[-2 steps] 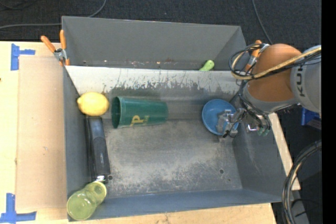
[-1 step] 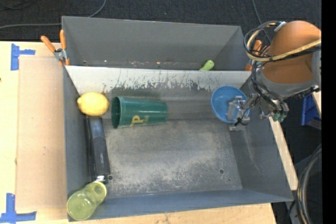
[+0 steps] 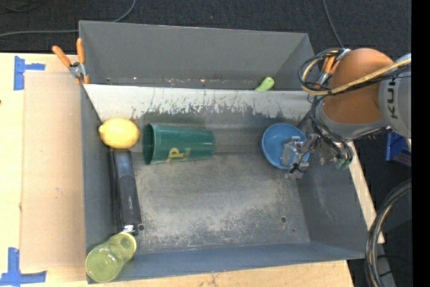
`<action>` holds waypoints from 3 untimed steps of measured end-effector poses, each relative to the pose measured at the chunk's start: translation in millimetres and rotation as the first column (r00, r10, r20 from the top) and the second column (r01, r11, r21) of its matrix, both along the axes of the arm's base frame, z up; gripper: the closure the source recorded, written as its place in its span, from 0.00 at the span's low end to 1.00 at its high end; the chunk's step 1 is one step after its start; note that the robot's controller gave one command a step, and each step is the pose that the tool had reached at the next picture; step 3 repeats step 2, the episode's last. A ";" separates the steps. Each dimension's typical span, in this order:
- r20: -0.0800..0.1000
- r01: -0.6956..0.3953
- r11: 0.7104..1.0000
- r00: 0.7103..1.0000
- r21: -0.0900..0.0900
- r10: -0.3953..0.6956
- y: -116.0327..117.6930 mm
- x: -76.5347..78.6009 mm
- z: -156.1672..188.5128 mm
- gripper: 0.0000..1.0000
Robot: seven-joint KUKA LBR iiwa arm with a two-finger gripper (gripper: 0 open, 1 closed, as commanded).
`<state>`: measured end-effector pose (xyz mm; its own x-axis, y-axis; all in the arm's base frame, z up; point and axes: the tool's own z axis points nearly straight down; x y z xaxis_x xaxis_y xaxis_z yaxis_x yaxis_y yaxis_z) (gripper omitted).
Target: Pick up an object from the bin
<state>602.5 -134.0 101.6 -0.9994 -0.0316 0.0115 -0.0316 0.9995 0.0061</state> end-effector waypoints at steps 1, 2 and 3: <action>0.010 -0.013 1.000 1.000 -0.002 0.013 -2.7 8.3 50.8 1.00; -0.002 0.052 0.999 0.999 0.000 -0.052 -8.9 8.2 110.1 1.00; -0.002 0.052 0.999 0.999 0.000 -0.052 -8.9 8.2 110.1 1.00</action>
Offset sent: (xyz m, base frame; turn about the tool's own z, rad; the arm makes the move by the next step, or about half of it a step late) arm 0.0070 -0.0092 0.1094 0.0517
